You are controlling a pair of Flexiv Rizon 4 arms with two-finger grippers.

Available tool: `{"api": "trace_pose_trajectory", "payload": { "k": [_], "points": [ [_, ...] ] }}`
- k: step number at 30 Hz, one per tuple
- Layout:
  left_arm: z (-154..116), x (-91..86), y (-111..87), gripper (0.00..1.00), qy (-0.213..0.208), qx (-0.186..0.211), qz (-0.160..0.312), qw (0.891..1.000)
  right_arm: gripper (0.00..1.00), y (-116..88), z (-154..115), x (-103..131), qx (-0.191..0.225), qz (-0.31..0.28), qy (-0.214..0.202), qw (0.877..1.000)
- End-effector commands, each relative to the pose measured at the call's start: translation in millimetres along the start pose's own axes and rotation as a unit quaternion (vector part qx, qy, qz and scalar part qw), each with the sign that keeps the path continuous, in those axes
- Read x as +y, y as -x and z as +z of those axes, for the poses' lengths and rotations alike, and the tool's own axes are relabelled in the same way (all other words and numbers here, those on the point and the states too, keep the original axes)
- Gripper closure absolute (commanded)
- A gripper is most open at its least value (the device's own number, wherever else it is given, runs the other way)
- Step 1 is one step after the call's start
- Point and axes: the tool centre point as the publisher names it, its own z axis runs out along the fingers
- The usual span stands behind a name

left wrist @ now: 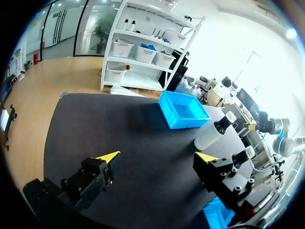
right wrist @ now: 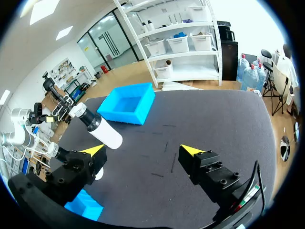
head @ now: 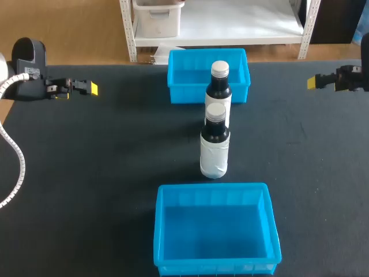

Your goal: Pick up the bottle, and place it in the far bin if it is heavy, or in the near bin if it is light.

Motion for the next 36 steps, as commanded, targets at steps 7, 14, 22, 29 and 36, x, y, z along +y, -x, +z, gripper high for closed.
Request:
{"api": "trace_pose_trajectory", "payload": {
  "k": [7, 14, 22, 29, 36],
  "points": [
    [0, 0.0, 0.0, 0.0, 0.0, 0.0, 0.0, 1.0, 0.0, 0, -1, 1, 0.0, 0.0, -0.003, 1.0],
    [0, 0.0, 0.0, 0.0, 0.0, 0.0, 0.0, 1.0, 0.0, 0, -1, 1, 0.0, 0.0, -0.003, 1.0],
    [0, 0.0, 0.0, 0.0, 0.0, 0.0, 0.0, 1.0, 0.0, 18, -21, -9, 0.058, -0.141, 0.144, 0.978],
    [0, 0.0, 0.0, 0.0, 0.0, 0.0, 0.0, 1.0, 0.0, 16, -44, -1, 0.173, -0.275, 0.327, 0.888],
    [0, 0.0, 0.0, 0.0, 0.0, 0.0, 0.0, 1.0, 0.0, 16, -44, -1, 0.173, -0.275, 0.327, 0.888]
  ]
}}
